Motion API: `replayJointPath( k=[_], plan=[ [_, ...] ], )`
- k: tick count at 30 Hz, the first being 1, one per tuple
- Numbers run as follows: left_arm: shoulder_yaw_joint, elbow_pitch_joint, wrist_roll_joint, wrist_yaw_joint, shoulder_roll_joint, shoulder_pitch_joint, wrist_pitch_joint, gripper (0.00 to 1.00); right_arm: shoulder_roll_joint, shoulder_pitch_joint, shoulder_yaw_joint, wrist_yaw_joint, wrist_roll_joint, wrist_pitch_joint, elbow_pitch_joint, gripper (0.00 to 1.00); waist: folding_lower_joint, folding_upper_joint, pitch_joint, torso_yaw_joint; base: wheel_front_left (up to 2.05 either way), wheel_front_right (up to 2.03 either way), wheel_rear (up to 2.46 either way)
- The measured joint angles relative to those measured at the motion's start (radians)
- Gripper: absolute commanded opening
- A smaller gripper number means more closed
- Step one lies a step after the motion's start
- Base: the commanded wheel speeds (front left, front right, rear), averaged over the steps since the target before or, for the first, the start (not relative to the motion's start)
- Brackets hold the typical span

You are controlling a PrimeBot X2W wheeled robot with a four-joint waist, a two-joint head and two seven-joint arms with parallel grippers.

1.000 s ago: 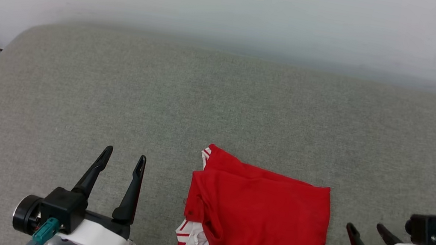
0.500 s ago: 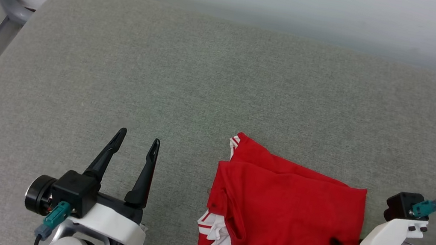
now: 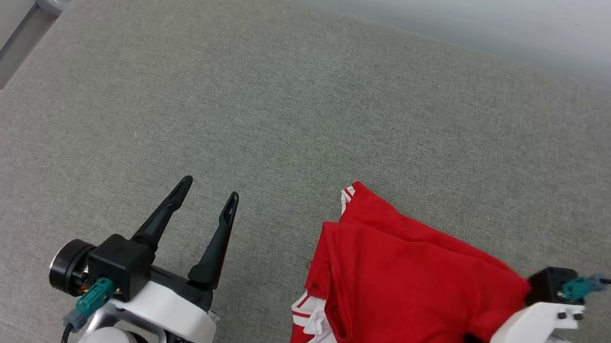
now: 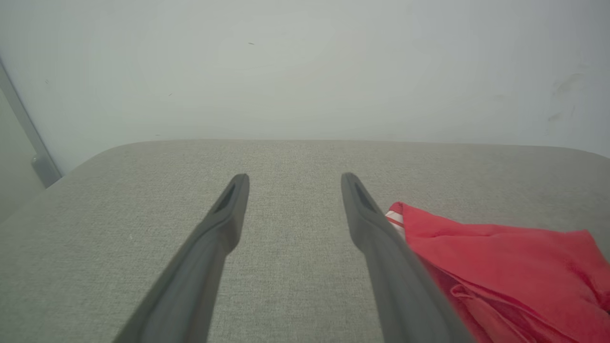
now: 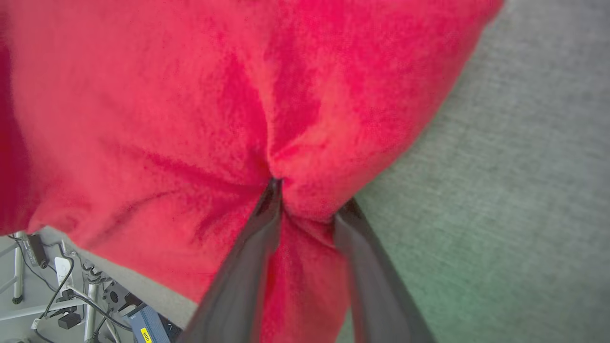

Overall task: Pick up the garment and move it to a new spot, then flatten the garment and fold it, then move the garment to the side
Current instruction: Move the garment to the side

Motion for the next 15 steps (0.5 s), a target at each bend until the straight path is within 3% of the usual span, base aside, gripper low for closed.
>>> replayJointPath(
  k=[3, 7, 15],
  plan=[
    [-0.002, 0.002, 0.0, 0.0, -0.001, 0.0, 0.0, 1.0, 0.001, -0.011, 0.02, 0.0, 0.0, -0.028, 0.018, 0.0, 0.0, 0.0, -0.008, -0.007, 0.0, 0.0, 0.0],
    [-0.003, 0.006, 0.003, 0.0, -0.001, 0.002, 0.0, 1.0, -0.049, -0.024, 0.067, 0.001, -0.013, -0.078, 0.011, 0.0, 0.0, 0.0, -0.03, -0.023, 0.0, 0.0, 0.0],
    [-0.068, 0.021, -0.018, 0.0, 0.016, 0.023, 0.0, 1.0, -0.295, -0.075, 0.184, 0.001, -0.026, -0.142, -0.055, 0.0, 0.0, 0.0, -0.072, -0.097, 0.0, 0.0, 0.0]
  ],
)
